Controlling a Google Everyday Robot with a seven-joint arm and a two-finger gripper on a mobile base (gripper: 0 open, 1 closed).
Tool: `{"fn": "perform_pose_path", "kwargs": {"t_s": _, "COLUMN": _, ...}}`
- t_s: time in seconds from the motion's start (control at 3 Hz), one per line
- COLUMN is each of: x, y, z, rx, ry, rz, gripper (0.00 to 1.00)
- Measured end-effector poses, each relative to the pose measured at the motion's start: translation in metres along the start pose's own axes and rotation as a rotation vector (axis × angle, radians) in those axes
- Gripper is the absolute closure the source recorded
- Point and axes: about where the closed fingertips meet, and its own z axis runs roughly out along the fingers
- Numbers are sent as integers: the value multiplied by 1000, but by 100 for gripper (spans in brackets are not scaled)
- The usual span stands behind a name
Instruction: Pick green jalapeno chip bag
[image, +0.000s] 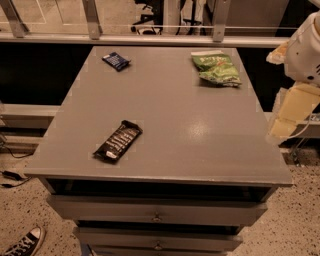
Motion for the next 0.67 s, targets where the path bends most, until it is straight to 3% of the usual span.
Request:
{"fn": "perform_pose_path", "kwargs": {"t_s": 0.33, "x": 10, "y": -37, "z": 24, "rx": 73, "ry": -48, "rz": 69, "gripper": 0}}
{"fn": "perform_pose_path", "kwargs": {"t_s": 0.67, "x": 28, "y": -117, "z": 82, "rx": 149, "ry": -149, "rz": 262, "gripper": 0}}
